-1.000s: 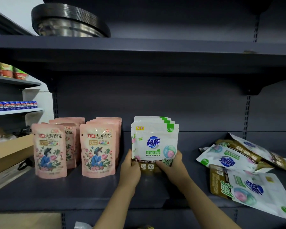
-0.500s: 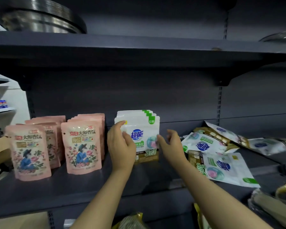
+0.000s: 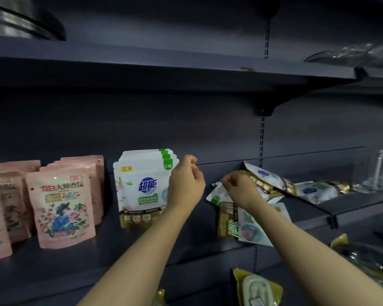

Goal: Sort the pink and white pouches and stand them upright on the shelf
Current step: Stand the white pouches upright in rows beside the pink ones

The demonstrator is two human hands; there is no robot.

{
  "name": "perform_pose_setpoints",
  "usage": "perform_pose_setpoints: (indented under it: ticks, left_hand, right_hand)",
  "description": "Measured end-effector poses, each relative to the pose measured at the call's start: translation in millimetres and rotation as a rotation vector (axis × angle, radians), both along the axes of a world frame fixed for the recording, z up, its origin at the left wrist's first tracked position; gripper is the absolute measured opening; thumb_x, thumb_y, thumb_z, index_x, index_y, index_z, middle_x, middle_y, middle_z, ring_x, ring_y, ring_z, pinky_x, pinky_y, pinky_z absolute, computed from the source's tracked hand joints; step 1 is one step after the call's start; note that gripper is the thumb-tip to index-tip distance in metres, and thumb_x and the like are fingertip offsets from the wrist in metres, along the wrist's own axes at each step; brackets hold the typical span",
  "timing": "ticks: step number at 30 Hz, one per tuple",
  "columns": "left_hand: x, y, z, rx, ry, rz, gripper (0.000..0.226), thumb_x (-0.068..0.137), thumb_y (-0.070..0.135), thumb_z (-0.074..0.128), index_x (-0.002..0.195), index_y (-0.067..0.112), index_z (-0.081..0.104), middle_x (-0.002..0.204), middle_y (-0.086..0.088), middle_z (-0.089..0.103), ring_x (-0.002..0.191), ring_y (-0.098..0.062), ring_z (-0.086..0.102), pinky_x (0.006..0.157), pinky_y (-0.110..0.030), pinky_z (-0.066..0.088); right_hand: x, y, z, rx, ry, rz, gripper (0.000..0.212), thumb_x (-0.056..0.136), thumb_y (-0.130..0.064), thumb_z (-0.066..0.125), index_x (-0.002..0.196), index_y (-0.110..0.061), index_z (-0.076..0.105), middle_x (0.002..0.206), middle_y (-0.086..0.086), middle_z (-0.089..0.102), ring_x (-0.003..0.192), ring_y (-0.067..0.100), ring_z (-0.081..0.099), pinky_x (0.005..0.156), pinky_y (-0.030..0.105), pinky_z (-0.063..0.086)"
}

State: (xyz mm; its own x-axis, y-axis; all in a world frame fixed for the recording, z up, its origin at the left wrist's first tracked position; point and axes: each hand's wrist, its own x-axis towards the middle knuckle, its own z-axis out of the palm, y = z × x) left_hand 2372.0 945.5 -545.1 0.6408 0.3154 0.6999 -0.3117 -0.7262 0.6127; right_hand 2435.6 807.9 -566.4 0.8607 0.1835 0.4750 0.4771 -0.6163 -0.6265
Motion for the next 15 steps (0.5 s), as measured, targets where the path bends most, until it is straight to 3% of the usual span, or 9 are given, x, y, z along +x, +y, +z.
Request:
perform_pose_setpoints:
  ticks: [3,6,9,11,13,15]
  left_hand:
    - [31,-8,-13,0.031,0.365,0.042,0.034,0.092,0.019,0.048,0.125,0.010,0.050,0.119,-0.011,0.061,0.110,-0.028,0.057,0.089,-0.031,0.045]
    - [58,-12,-27,0.031,0.535,0.071,0.036,0.090,0.022,0.051,0.121,0.004,0.053,0.126,-0.016,0.057,0.116,-0.032,0.054,0.090,-0.030,0.044]
    - [83,-13,-37,-0.116,0.665,0.052,0.027,0.087,0.021,0.054,0.101,-0.001,0.060,0.112,-0.018,0.062,0.104,-0.032,0.060,0.076,-0.029,0.048]
    - [94,-14,-42,-0.218,0.732,0.014,0.023,0.085,0.021,0.059,0.092,-0.001,0.061,0.100,-0.015,0.062,0.096,-0.031,0.062,0.071,-0.029,0.048]
    - [103,-19,-45,-0.296,0.771,-0.002,0.029,0.083,0.023,0.065,0.098,-0.001,0.061,0.098,-0.012,0.060,0.089,-0.026,0.060,0.070,-0.029,0.046]
    - [111,-23,-48,-0.349,0.760,-0.002,0.023,0.080,0.021,0.069,0.085,-0.001,0.061,0.088,-0.010,0.059,0.078,-0.021,0.058,0.064,-0.026,0.045]
  right_hand:
    - [17,-14,1,-0.056,-0.036,0.008,0.039,0.093,-0.011,0.050,0.059,-0.029,0.040,0.076,0.003,0.054,0.076,0.018,0.050,0.064,0.022,0.030]
    - [34,-26,0,-0.088,-0.035,0.012,0.038,0.093,-0.012,0.049,0.060,-0.028,0.040,0.068,-0.003,0.050,0.073,0.018,0.048,0.062,0.022,0.028]
    - [53,-35,-4,-0.099,-0.002,0.051,0.018,0.094,-0.012,0.049,0.079,-0.011,0.059,0.089,0.009,0.063,0.083,0.025,0.058,0.068,0.024,0.038]
    - [67,-39,-7,-0.112,0.008,0.089,0.018,0.094,-0.012,0.048,0.091,-0.004,0.064,0.099,0.011,0.066,0.091,0.025,0.061,0.076,0.026,0.044]
    - [77,-40,-8,-0.135,0.000,0.126,0.020,0.093,-0.012,0.047,0.095,-0.003,0.065,0.102,0.009,0.065,0.092,0.024,0.061,0.080,0.028,0.047]
    - [85,-39,-9,-0.169,-0.020,0.159,0.022,0.093,-0.012,0.046,0.093,-0.004,0.066,0.101,0.009,0.064,0.089,0.021,0.059,0.074,0.024,0.045]
